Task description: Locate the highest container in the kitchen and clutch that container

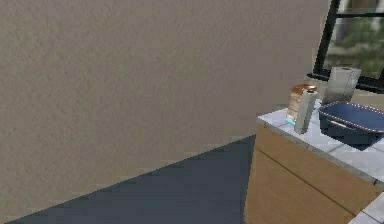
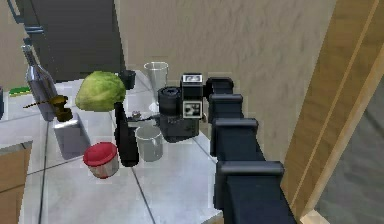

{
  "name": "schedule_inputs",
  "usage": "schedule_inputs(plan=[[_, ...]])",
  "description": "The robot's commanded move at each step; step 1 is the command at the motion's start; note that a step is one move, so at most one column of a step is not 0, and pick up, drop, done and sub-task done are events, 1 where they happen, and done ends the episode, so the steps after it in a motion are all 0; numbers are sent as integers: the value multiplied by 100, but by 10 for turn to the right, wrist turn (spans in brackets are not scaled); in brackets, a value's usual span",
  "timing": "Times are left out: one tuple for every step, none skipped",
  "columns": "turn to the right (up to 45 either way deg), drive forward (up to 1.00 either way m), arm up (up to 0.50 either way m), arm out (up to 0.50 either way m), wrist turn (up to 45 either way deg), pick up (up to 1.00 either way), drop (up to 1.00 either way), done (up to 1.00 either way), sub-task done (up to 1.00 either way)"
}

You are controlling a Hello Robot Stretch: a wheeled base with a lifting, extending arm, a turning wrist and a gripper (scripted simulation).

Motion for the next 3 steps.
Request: schedule_inputs(plan=[[0, 0, -12, 0, 0, 0, 0, 0, 0], [0, 0, 0, 0, 0, 100, 0, 0, 0], [0, 0, 10, 0, 0, 0, 0, 0, 0]])
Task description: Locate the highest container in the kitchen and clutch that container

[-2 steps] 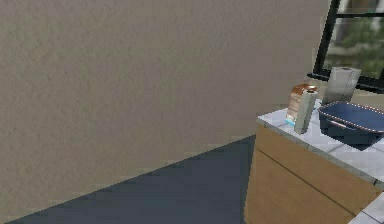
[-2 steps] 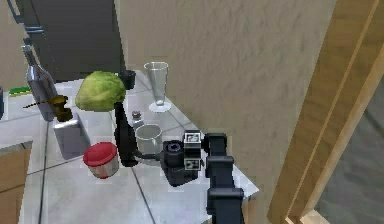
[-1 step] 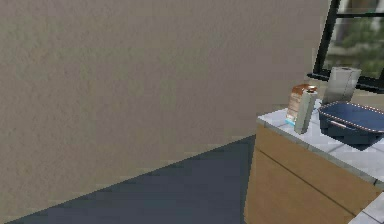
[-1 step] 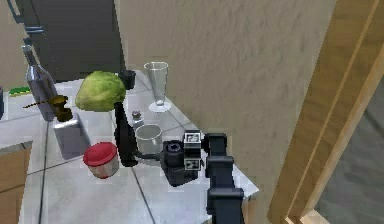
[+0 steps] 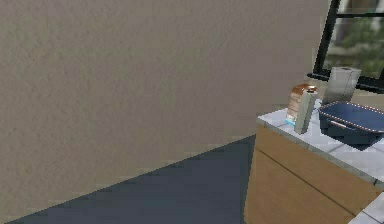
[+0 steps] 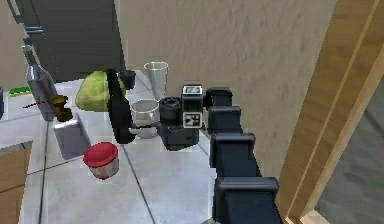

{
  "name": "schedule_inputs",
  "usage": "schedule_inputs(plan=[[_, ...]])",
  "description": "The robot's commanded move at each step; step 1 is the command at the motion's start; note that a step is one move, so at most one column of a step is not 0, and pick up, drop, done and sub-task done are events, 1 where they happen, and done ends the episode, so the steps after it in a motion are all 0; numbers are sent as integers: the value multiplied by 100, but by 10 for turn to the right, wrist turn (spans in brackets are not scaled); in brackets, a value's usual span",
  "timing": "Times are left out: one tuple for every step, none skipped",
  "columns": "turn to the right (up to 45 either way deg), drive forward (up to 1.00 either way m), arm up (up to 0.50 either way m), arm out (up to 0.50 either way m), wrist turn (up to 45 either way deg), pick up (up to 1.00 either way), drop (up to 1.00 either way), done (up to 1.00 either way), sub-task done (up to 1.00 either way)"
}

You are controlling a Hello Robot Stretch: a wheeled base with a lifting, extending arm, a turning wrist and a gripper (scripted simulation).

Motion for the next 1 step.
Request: schedule_inputs(plan=[[0, 0, 0, 0, 0, 0, 0, 100, 0]])
